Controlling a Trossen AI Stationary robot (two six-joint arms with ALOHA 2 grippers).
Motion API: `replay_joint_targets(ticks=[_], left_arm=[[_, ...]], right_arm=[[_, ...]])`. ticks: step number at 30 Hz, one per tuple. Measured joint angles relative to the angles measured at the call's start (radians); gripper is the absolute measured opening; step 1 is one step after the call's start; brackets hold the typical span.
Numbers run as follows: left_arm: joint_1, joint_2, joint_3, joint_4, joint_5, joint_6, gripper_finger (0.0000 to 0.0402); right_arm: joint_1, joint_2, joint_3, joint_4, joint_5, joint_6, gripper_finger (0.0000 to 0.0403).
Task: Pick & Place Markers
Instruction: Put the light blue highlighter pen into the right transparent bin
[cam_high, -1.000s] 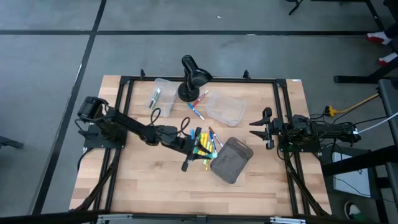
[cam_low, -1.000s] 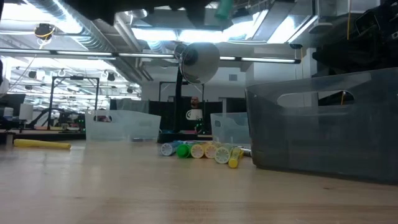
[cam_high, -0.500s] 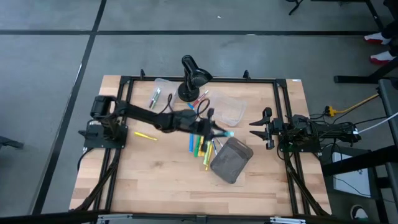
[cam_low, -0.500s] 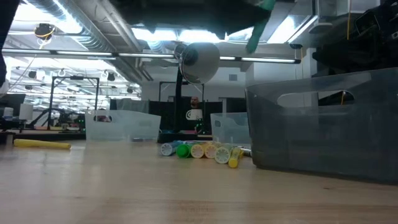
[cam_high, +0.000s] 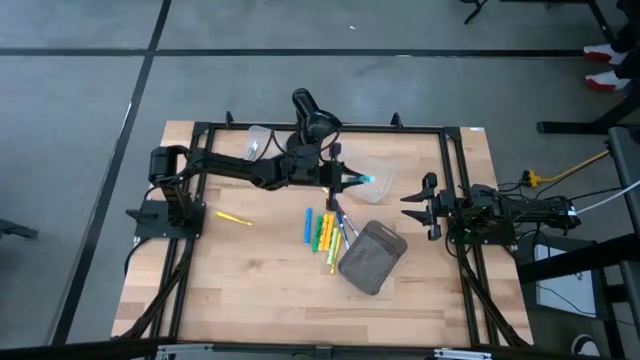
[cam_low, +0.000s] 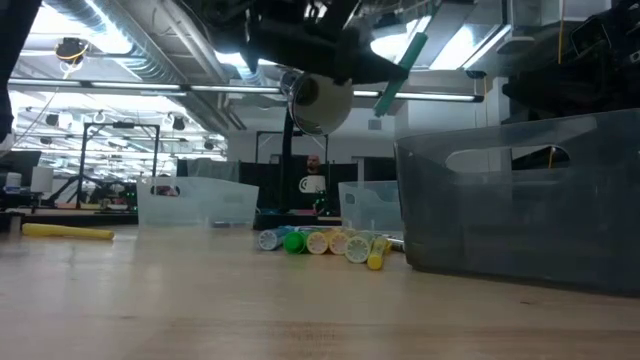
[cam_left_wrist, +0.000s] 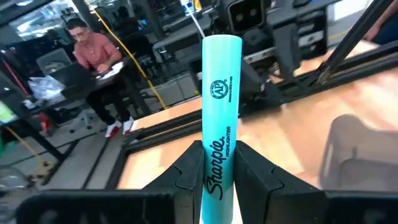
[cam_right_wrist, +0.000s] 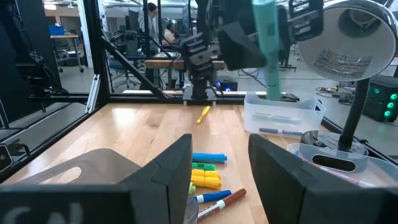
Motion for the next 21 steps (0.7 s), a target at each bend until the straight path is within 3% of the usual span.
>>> replay_joint_targets(ticks=[6,13,21], left_arm=[[0.020,0.000,0.001,-0.009,-0.015,0.101,0.0060],[0.018,0.002,0.061,-0.171,-0.150,0.192,0.0060],[0.008,0.008,0.068,-0.245,-0.173,0.127,0.0061]], right_arm=[[0.000,0.000,0.000,0.000,0.000,0.000,0.0157],[0.000,0.000,0.000,0.000,0.000,0.000,0.0157],[0.000,0.000,0.000,0.000,0.000,0.000,0.0157]])
